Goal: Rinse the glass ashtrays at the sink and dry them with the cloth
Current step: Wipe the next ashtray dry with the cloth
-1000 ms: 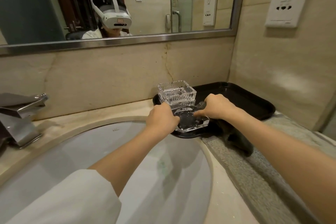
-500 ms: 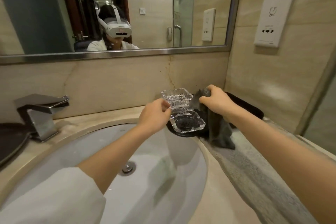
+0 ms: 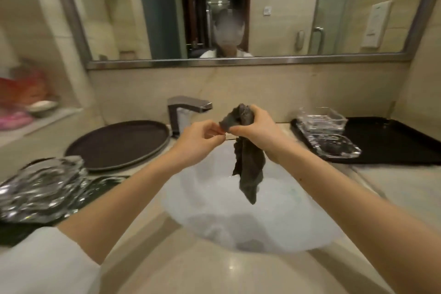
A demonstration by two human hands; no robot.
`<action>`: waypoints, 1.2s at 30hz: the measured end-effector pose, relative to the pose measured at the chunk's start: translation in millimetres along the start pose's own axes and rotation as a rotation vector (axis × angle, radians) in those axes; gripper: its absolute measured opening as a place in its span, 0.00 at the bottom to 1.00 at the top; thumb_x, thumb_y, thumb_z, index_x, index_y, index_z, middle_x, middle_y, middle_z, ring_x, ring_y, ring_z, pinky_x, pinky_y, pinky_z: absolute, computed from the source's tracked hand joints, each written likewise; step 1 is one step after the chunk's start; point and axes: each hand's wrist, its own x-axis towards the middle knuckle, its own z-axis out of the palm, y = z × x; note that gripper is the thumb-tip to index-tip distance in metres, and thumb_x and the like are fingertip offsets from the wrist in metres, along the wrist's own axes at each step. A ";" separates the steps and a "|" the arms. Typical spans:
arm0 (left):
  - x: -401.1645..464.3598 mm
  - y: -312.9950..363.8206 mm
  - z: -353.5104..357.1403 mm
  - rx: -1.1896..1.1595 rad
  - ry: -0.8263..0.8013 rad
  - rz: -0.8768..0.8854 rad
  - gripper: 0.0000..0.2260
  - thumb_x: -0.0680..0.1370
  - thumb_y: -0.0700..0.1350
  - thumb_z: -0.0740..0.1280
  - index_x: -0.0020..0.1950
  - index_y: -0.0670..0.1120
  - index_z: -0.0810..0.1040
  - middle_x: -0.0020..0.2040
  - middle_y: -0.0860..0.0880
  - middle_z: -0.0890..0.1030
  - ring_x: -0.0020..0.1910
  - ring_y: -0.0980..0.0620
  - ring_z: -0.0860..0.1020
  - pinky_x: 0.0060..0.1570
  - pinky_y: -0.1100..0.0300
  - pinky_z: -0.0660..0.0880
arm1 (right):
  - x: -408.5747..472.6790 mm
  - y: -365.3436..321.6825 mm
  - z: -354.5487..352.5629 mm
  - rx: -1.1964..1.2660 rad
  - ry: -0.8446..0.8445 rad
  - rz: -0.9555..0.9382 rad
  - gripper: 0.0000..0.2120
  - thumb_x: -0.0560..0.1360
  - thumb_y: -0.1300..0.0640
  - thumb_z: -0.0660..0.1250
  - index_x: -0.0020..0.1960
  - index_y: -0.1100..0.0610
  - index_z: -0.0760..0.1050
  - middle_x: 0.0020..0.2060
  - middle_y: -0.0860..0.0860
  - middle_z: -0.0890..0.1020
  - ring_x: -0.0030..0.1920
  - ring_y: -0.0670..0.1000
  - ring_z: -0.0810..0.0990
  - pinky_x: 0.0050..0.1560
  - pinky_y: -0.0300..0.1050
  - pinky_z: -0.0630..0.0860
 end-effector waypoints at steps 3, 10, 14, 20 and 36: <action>-20.4 -22.2 -34.9 0.073 0.043 -0.033 0.07 0.77 0.44 0.66 0.54 0.49 0.78 0.52 0.51 0.82 0.53 0.55 0.79 0.59 0.54 0.74 | 2.7 -6.6 45.3 0.084 -0.084 -0.011 0.17 0.71 0.64 0.68 0.55 0.54 0.67 0.42 0.50 0.76 0.45 0.49 0.77 0.45 0.40 0.76; -62.0 -58.9 -114.9 0.604 -0.106 -0.135 0.14 0.78 0.45 0.65 0.63 0.51 0.75 0.57 0.54 0.77 0.56 0.56 0.75 0.55 0.63 0.70 | 4.7 -21.1 117.3 -0.128 -0.180 -0.163 0.09 0.70 0.57 0.70 0.48 0.56 0.73 0.42 0.55 0.81 0.44 0.55 0.80 0.47 0.52 0.78; -71.8 -87.0 -147.5 0.702 -0.125 -0.233 0.15 0.78 0.41 0.65 0.64 0.49 0.75 0.61 0.52 0.77 0.59 0.53 0.75 0.60 0.57 0.71 | 7.6 -23.0 150.2 -0.411 -0.230 -0.222 0.11 0.70 0.49 0.70 0.41 0.56 0.74 0.36 0.51 0.78 0.40 0.52 0.78 0.41 0.46 0.74; -63.7 -110.1 -141.4 1.028 -0.386 -0.226 0.17 0.78 0.48 0.64 0.66 0.52 0.71 0.62 0.52 0.77 0.62 0.51 0.74 0.61 0.56 0.66 | 16.7 -8.1 190.5 -0.545 -0.350 -0.179 0.13 0.70 0.48 0.71 0.43 0.58 0.77 0.40 0.54 0.82 0.43 0.54 0.80 0.44 0.49 0.78; -27.1 -84.0 -128.5 0.582 -0.173 -0.138 0.03 0.80 0.43 0.59 0.51 0.51 0.69 0.44 0.53 0.76 0.40 0.55 0.75 0.36 0.61 0.69 | 23.3 -11.0 131.6 0.033 -0.271 0.089 0.08 0.71 0.52 0.71 0.40 0.57 0.77 0.33 0.52 0.82 0.31 0.46 0.77 0.35 0.38 0.73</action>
